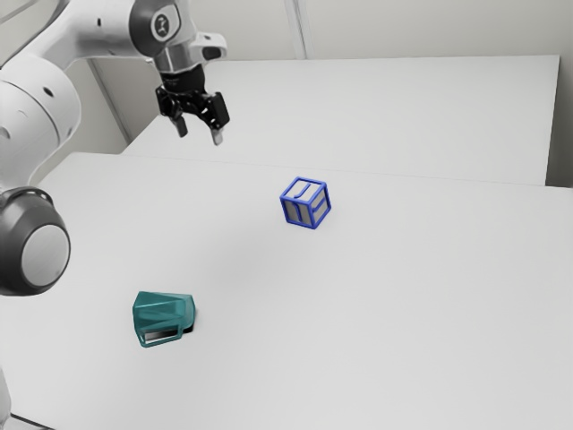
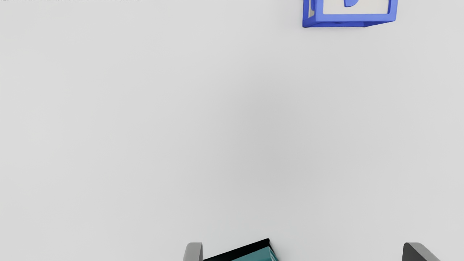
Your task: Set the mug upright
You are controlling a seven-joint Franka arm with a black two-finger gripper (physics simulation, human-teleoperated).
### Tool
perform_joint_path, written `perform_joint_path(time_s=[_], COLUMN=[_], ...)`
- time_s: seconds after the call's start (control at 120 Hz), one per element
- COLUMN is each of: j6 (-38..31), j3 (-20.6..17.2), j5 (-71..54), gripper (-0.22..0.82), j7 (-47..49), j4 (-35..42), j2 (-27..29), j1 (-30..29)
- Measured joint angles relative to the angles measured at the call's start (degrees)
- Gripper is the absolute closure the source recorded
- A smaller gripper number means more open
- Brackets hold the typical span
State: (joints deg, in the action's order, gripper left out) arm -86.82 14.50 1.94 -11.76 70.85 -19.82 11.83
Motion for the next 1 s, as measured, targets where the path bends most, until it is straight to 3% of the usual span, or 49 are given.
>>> perform_joint_path(time_s=[0.192, 0.267, 0.375, 0.5, 0.608, 0.717, 0.817, 1.0], j6=[0.3, 0.4, -2.7, -8.3, -12.1, -15.2, -17.6, -22.0], j3=[0.4, 0.0, 0.2, 0.8, 5.4, 11.2, 16.0, 21.4], j5=[0.1, 0.8, 3.3, 7.8, 10.2, 10.1, 8.7, 5.0], gripper=[0.00, 0.00, 0.00, 0.00, 0.00, 0.00, 0.00, 0.00], j7=[-1.1, -1.3, -1.4, -1.2, -1.2, -1.2, -1.3, -1.8], j4=[0.0, 3.6, 23.8, 46.0, 58.4, 65.9, 70.2, 73.9], j2=[0.1, 2.4, 16.9, 32.9, 42.1, 47.8, 49.9, 50.0], j1=[0.0, 0.6, 0.8, -4.4, -6.0, -5.3, -4.7, -3.4])
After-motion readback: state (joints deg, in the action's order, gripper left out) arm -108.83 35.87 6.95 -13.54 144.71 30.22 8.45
